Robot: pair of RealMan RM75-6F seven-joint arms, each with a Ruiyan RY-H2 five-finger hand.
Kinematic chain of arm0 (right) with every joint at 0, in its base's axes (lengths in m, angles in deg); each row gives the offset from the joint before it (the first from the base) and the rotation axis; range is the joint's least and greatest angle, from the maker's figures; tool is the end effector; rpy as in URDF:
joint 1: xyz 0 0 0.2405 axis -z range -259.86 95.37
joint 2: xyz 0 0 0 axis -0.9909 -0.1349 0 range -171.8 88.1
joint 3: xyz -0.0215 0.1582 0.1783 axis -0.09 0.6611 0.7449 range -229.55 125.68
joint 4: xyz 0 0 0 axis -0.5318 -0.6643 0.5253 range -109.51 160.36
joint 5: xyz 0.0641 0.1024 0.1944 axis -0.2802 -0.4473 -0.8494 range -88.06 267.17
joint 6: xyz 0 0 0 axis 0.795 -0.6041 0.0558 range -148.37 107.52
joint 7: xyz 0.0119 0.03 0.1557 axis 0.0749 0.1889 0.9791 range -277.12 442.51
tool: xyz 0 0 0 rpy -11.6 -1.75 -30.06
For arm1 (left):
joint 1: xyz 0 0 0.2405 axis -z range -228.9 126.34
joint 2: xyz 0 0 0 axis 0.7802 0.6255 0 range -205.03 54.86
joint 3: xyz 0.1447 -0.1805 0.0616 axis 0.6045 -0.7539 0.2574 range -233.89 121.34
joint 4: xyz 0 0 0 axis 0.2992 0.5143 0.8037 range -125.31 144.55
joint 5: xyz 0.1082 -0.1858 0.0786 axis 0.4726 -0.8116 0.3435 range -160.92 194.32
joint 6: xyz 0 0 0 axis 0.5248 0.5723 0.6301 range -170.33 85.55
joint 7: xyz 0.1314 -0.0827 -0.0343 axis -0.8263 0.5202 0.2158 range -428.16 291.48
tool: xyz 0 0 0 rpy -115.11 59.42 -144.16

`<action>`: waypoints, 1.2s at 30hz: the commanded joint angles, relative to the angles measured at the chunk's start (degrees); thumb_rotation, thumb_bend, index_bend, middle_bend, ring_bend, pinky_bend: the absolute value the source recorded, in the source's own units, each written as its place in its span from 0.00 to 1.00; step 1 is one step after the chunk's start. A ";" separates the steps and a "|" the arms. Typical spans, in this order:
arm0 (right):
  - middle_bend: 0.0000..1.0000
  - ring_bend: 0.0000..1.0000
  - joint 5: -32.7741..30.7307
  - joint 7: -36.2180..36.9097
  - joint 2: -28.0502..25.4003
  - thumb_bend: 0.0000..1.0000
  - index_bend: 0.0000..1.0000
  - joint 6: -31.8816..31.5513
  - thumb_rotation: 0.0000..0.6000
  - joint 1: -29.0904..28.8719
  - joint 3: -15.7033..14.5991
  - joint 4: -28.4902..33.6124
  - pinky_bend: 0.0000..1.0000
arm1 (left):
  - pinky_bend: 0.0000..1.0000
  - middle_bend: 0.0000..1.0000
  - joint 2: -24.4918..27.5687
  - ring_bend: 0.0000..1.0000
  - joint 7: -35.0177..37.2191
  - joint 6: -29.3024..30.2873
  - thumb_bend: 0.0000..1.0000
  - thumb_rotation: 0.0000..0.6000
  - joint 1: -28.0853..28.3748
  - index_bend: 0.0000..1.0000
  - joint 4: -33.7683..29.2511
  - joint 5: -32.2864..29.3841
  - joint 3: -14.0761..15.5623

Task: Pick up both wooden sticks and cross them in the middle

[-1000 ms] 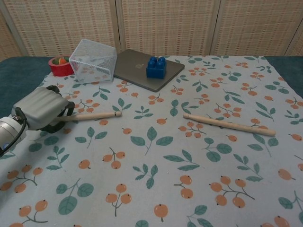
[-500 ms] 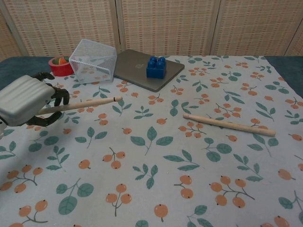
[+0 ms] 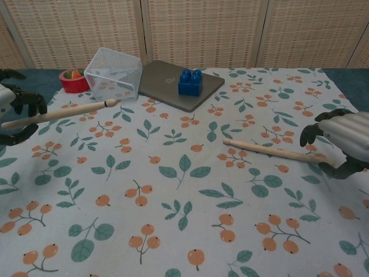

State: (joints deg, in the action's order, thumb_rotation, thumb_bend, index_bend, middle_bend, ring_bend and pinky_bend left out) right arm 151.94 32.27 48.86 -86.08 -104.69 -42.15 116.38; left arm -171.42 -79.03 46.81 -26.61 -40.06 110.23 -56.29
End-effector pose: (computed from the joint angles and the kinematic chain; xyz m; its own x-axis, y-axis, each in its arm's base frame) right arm -0.2081 -0.2771 -0.0326 0.6855 -0.2374 0.6883 -0.7264 -0.1584 0.6688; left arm -0.2600 0.2941 0.0170 0.6400 -0.2917 0.7108 0.6184 -0.3533 -0.7019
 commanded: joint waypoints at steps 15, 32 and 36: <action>0.35 0.13 -9.89 -4.66 6.72 0.36 0.39 1.10 1.00 -7.05 1.49 -8.77 0.08 | 0.18 0.90 0.54 0.53 0.05 -1.77 0.56 1.00 0.22 0.83 0.21 0.37 -0.67; 0.46 0.28 -13.11 -7.00 7.38 0.36 0.55 -0.34 1.00 -9.35 -0.92 -9.23 0.14 | 0.18 0.91 0.48 0.53 0.64 -2.70 0.55 1.00 -0.09 0.84 0.72 0.47 -0.72; 0.54 0.35 -13.08 -6.87 7.71 0.36 0.63 -0.90 1.00 -9.64 -1.43 -9.76 0.16 | 0.18 0.91 0.31 0.54 0.72 -2.86 0.55 1.00 -0.14 0.84 1.24 0.43 -0.81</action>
State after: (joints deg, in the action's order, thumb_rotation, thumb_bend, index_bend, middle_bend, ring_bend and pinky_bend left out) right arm 138.83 25.41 56.53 -86.91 -114.27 -43.52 106.69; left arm -171.07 -78.32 43.98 -26.74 -38.92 110.68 -57.06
